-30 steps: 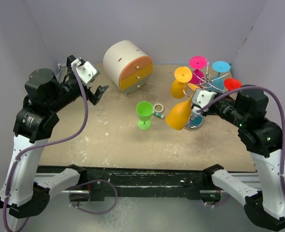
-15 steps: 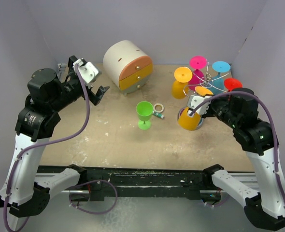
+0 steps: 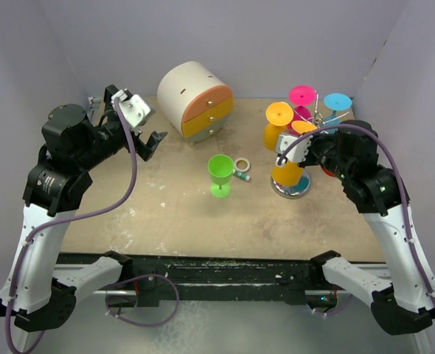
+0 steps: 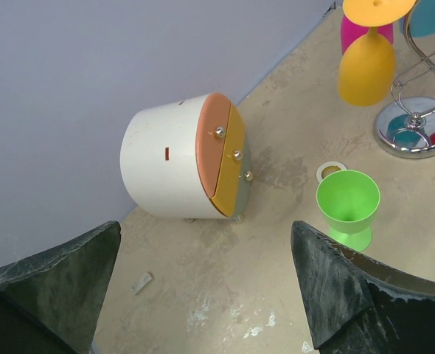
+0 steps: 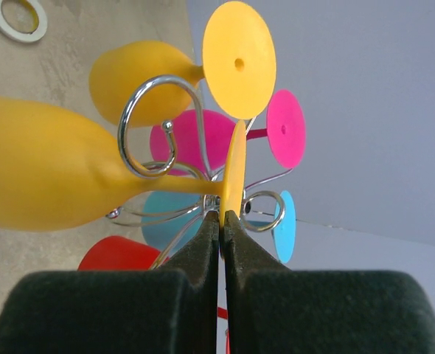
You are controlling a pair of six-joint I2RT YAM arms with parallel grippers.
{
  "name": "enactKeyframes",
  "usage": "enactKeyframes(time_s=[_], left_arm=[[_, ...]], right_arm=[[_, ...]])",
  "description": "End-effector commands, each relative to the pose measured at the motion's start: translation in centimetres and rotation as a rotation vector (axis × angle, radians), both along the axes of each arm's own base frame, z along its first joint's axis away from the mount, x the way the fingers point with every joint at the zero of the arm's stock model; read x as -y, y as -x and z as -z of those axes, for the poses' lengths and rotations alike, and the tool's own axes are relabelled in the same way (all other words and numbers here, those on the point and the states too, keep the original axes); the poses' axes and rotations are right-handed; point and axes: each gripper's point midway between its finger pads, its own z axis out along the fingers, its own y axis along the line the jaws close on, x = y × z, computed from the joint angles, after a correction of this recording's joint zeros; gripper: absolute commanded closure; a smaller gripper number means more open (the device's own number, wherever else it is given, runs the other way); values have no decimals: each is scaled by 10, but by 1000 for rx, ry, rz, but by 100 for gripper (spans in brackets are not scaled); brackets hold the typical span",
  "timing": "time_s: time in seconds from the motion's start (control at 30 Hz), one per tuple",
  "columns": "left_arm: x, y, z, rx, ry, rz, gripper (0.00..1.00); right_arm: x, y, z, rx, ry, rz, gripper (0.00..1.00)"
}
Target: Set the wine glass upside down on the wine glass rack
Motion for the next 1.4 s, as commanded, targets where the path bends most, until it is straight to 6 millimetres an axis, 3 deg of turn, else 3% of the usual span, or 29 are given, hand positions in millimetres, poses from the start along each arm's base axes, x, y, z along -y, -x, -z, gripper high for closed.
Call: enactKeyframes(time_s=[0.0, 0.33, 0.67, 1.37], left_arm=[[-1, 0, -12, 55, 7, 5, 1], [-2, 1, -10, 54, 5, 1, 1], [-2, -2, -4, 44, 1, -4, 1], [-1, -6, 4, 33, -11, -2, 1]], right_arm=[[-4, -12, -24, 100, -10, -1, 100], [-26, -17, -22, 84, -43, -80, 100], [-45, -7, -23, 53, -86, -178, 100], [-53, 11, -28, 26, -125, -241, 99]])
